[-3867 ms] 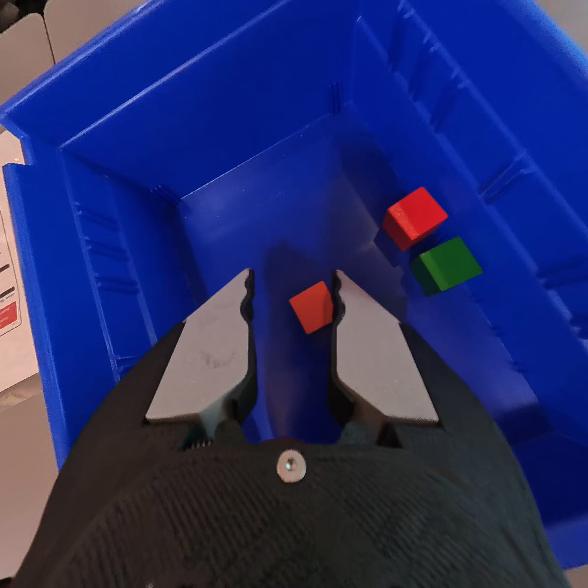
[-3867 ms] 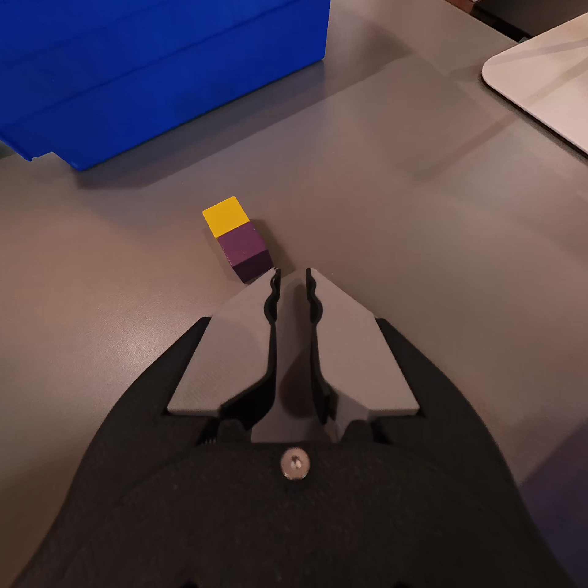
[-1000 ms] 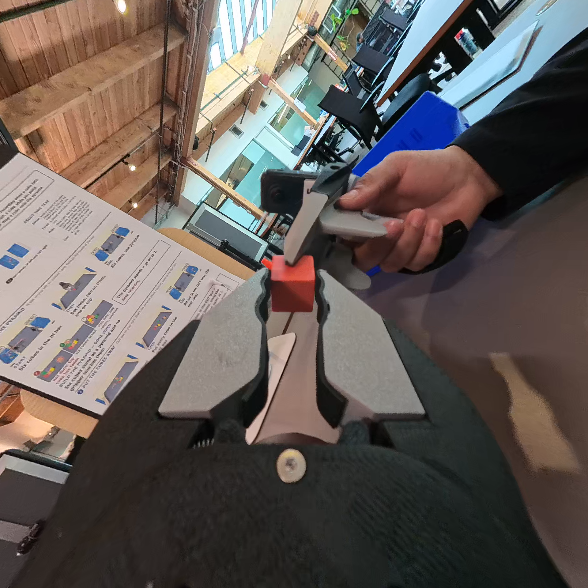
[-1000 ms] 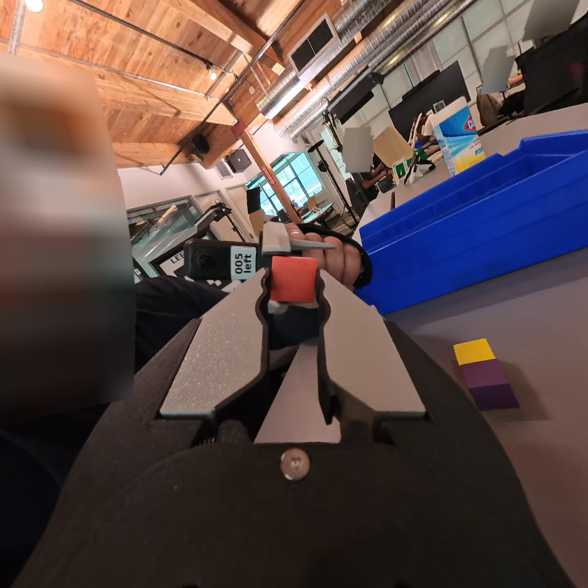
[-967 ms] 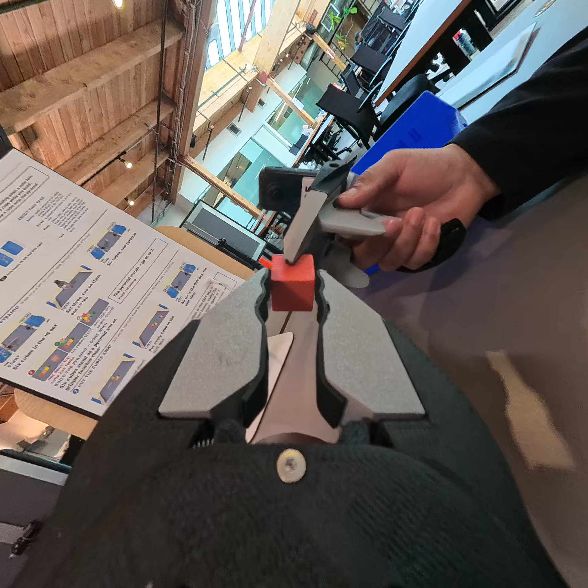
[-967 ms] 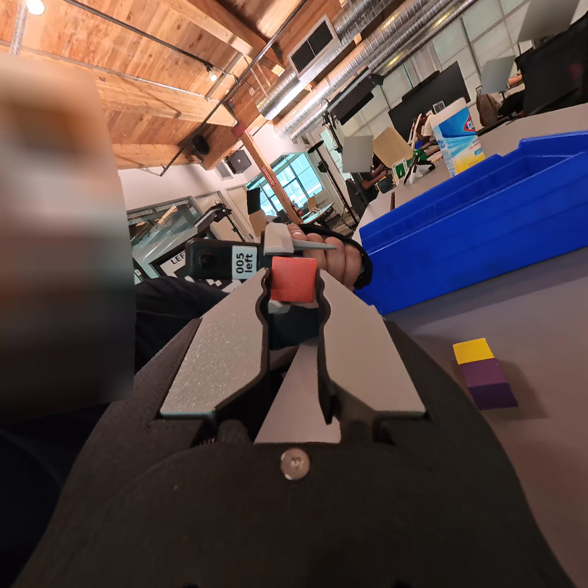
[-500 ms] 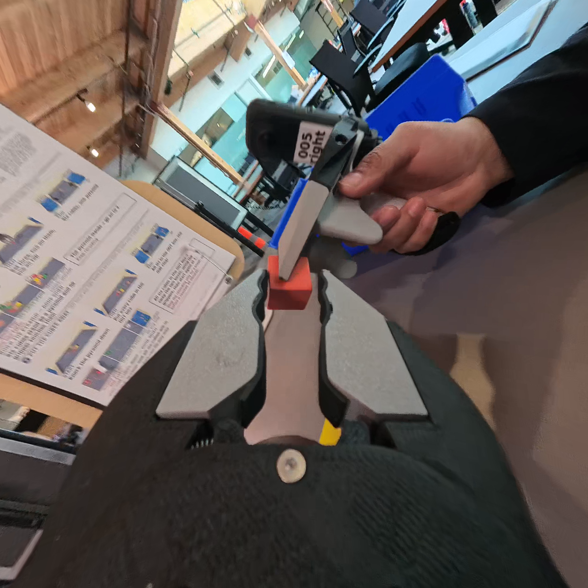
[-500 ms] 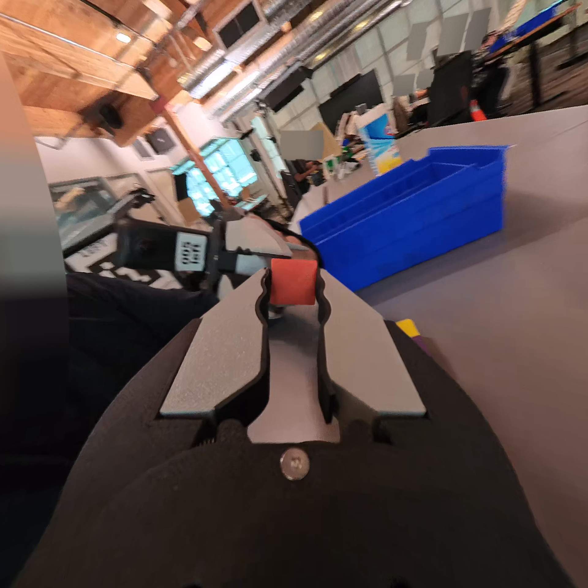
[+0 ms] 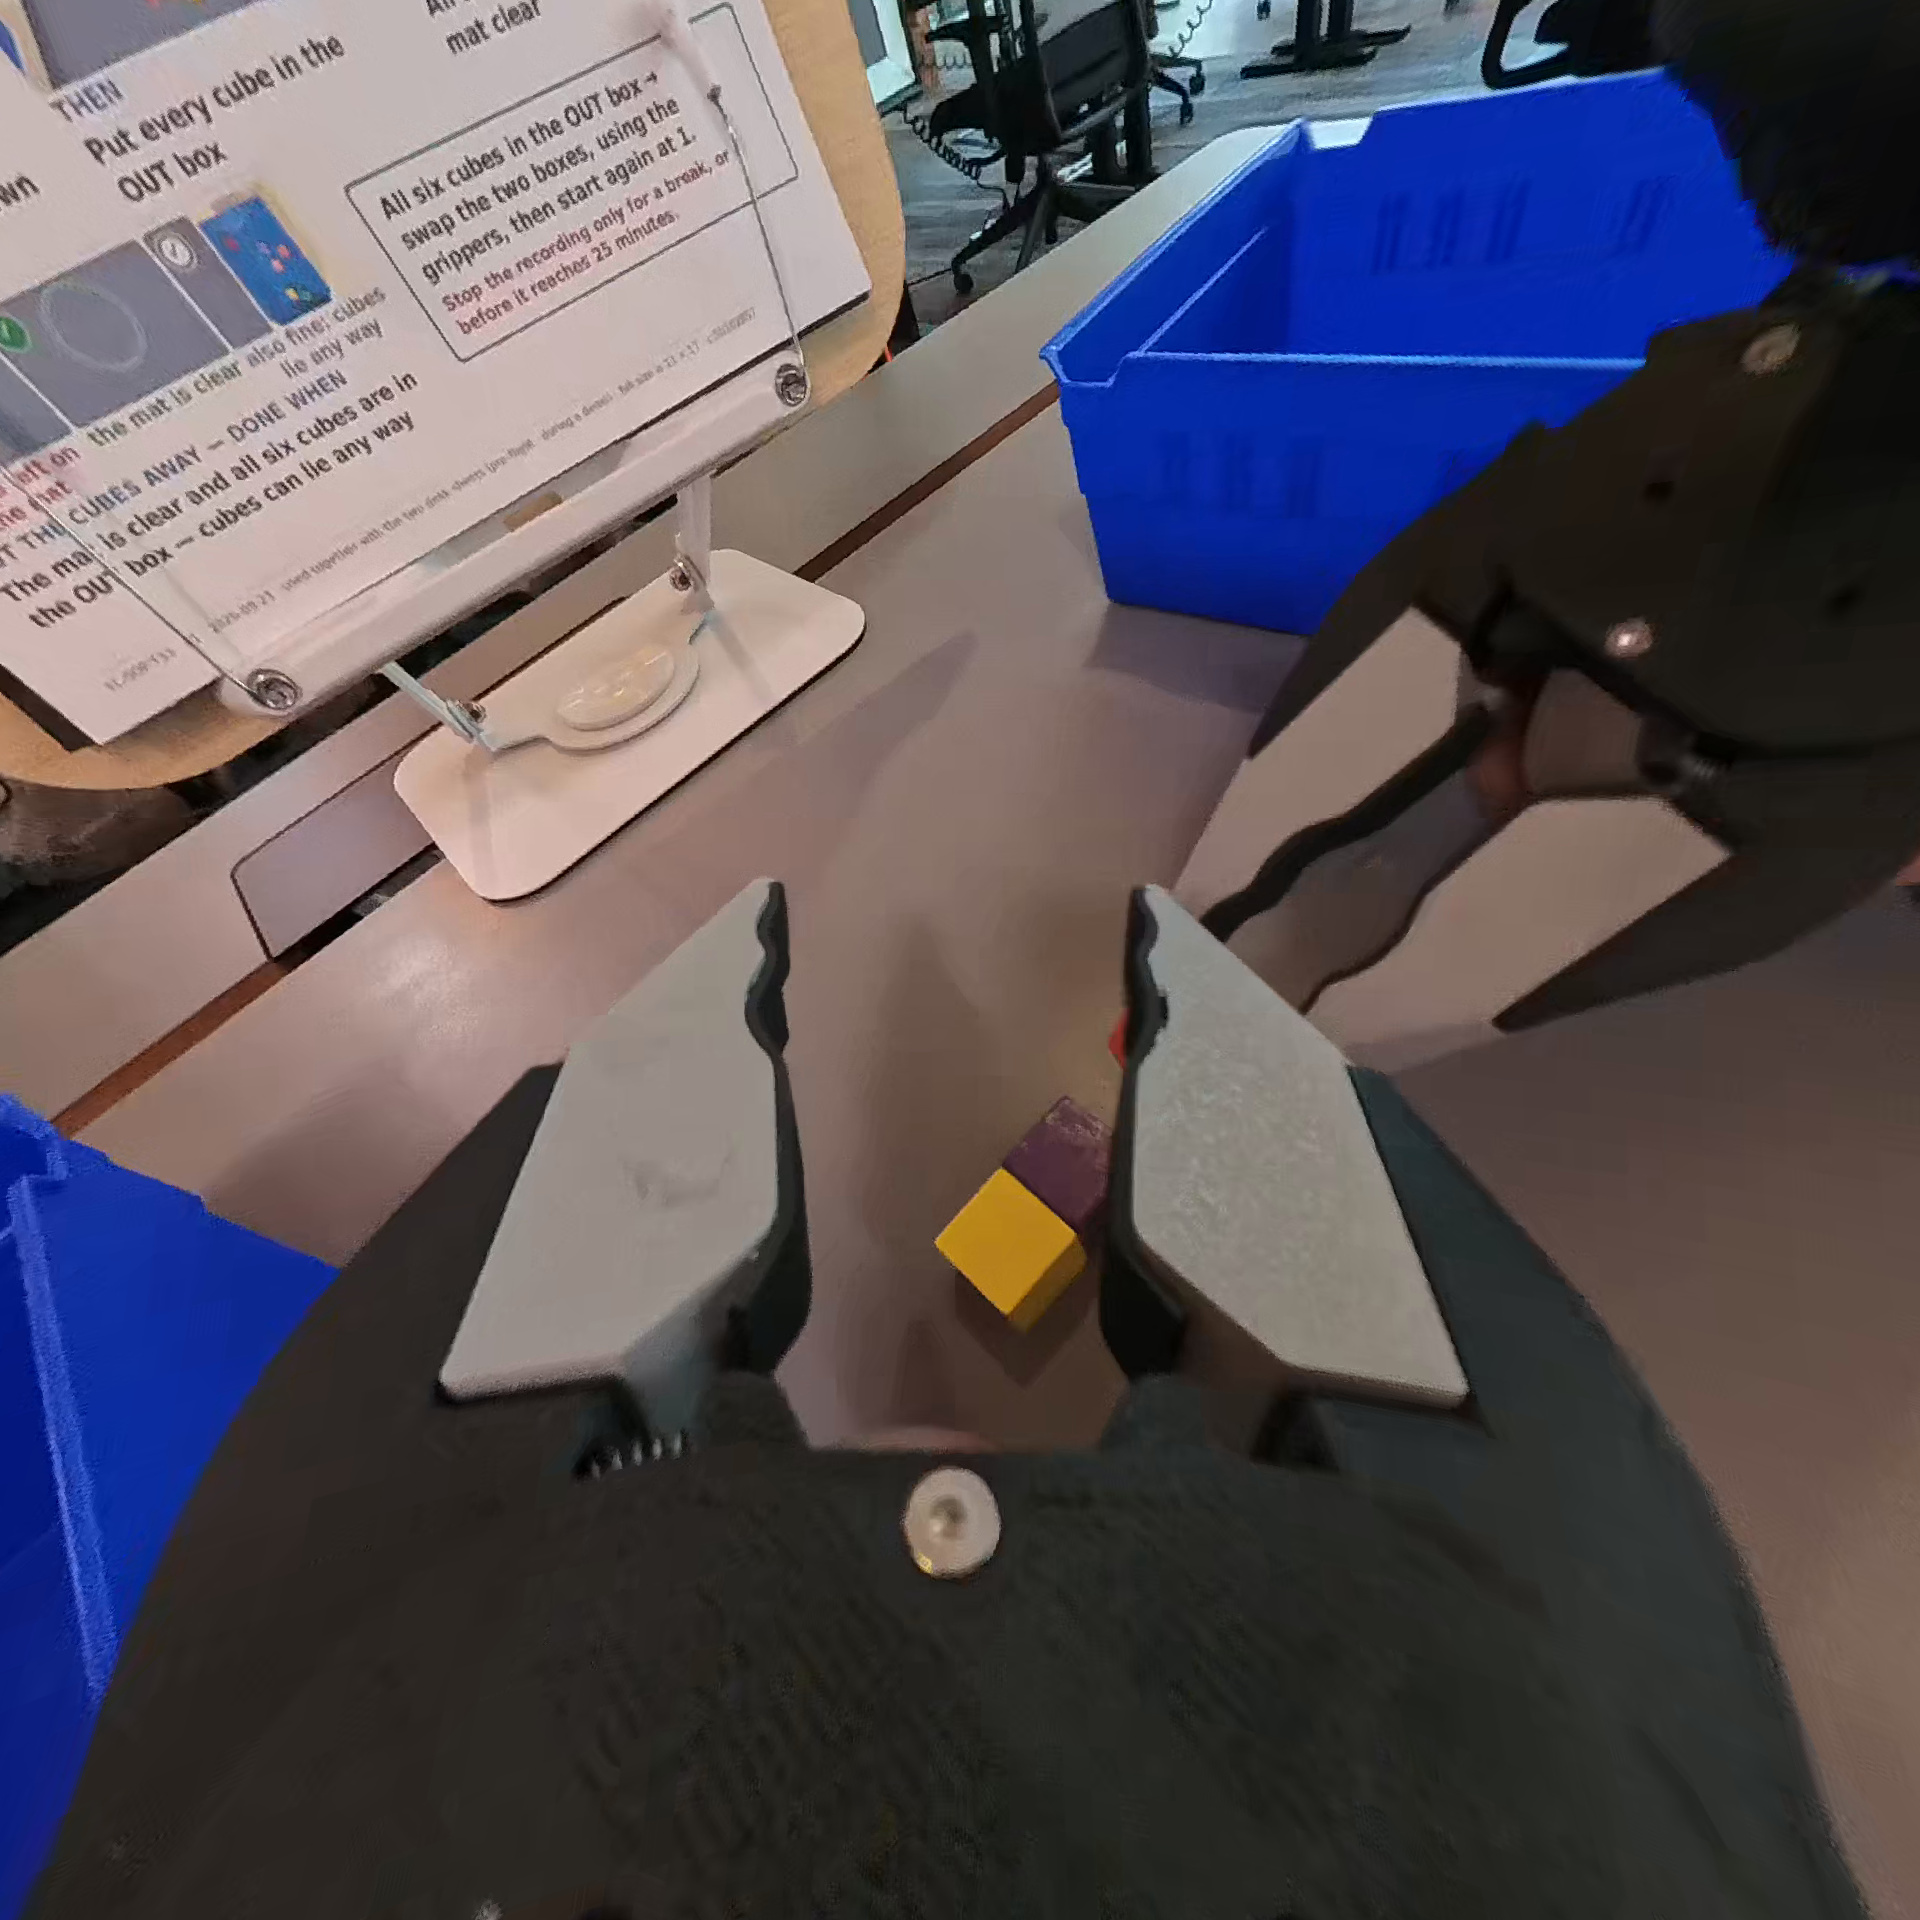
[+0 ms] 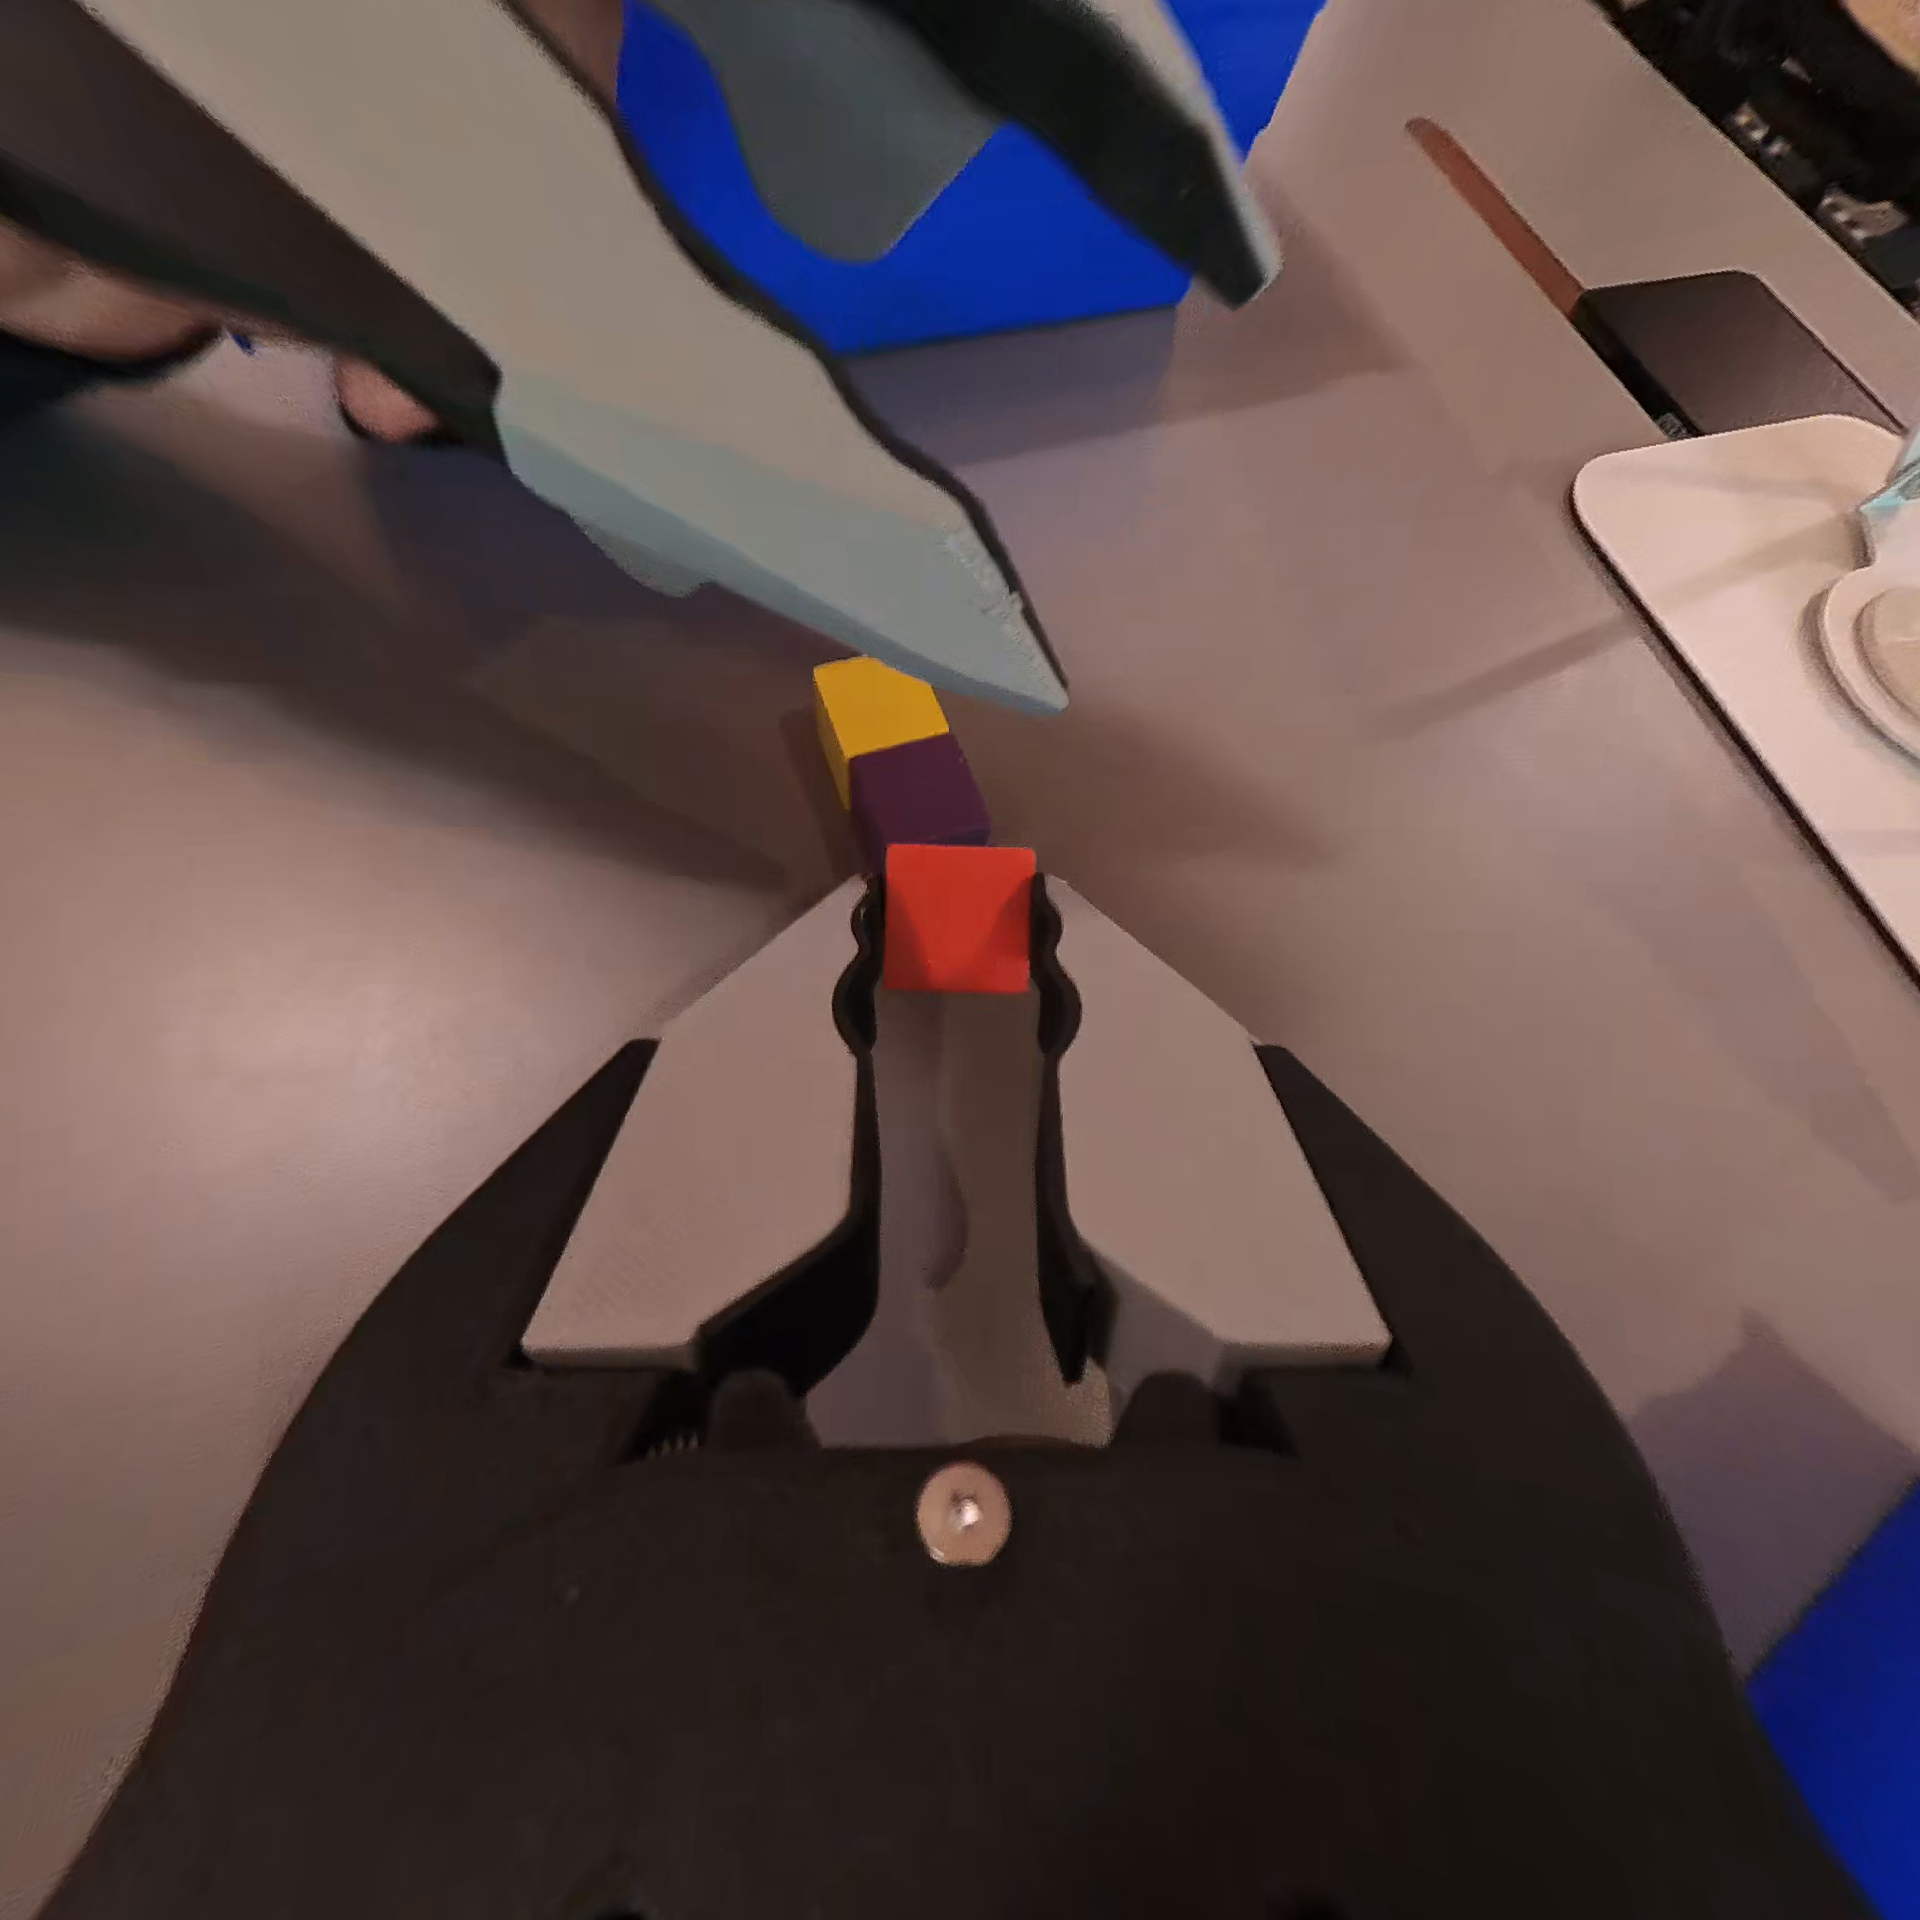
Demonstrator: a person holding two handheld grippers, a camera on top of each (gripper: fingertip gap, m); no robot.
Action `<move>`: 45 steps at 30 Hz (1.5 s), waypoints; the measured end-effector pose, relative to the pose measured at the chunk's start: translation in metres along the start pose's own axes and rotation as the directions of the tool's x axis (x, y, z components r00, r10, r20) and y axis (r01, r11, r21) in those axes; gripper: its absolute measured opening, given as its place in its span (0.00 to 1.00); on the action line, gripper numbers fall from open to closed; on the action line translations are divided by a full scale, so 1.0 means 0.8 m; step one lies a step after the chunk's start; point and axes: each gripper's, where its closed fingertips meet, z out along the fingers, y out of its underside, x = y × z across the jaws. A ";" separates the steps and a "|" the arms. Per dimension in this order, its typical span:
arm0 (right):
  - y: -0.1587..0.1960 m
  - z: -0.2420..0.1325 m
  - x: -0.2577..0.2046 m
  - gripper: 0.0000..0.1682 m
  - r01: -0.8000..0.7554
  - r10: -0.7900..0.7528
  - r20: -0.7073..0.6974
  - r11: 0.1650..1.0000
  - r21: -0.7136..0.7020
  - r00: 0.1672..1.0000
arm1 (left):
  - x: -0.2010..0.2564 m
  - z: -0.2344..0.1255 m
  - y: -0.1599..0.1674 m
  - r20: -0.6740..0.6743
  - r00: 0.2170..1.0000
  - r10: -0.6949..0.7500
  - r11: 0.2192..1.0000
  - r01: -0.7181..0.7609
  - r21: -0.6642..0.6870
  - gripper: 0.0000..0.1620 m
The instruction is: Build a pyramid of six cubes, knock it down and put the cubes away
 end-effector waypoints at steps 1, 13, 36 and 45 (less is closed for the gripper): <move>0.004 0.003 0.000 0.15 0.022 -0.022 -0.009 1.000 -0.019 1.000 | 0.001 -0.001 -0.001 -0.009 1.000 -0.017 1.000 0.017 0.000 0.42; 0.018 0.024 0.001 0.16 0.034 -0.032 0.030 0.998 -0.059 0.999 | 0.007 0.003 0.007 -0.030 0.999 -0.035 0.999 0.034 -0.026 0.43; 0.027 -0.007 0.005 0.00 0.017 -0.018 -0.009 0.989 -0.145 1.000 | -0.001 0.000 0.006 0.008 1.000 0.004 1.000 -0.004 -0.020 0.43; 0.020 0.002 0.006 0.00 -0.021 0.019 -0.019 0.996 -0.092 1.000 | 0.005 0.002 0.008 0.001 1.000 0.023 0.999 -0.023 -0.028 0.43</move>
